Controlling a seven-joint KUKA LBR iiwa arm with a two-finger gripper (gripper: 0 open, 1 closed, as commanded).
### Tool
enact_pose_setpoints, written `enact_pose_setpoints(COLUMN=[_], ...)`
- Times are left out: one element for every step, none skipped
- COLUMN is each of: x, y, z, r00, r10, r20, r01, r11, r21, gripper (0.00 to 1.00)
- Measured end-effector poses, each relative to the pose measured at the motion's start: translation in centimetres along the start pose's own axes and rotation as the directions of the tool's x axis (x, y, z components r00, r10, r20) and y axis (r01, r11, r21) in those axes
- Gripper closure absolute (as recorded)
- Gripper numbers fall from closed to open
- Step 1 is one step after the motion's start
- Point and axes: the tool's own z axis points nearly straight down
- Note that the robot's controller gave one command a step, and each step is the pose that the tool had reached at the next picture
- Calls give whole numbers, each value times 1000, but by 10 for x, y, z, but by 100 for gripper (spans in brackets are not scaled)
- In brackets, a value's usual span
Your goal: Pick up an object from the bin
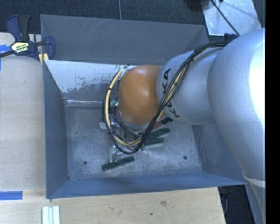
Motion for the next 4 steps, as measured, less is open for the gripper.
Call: enact_pose_setpoints(x=[0,-27,-27,-41], y=[0,-85,-85,-73], z=[0,0,0,-175], r00=[1000,996,996,990], r10=[0,-89,-88,-137], r20=[0,22,21,9], r01=[0,89,88,137], r11=[1000,996,996,991], r21=[0,-3,-3,2], gripper=[0,100,100,100])
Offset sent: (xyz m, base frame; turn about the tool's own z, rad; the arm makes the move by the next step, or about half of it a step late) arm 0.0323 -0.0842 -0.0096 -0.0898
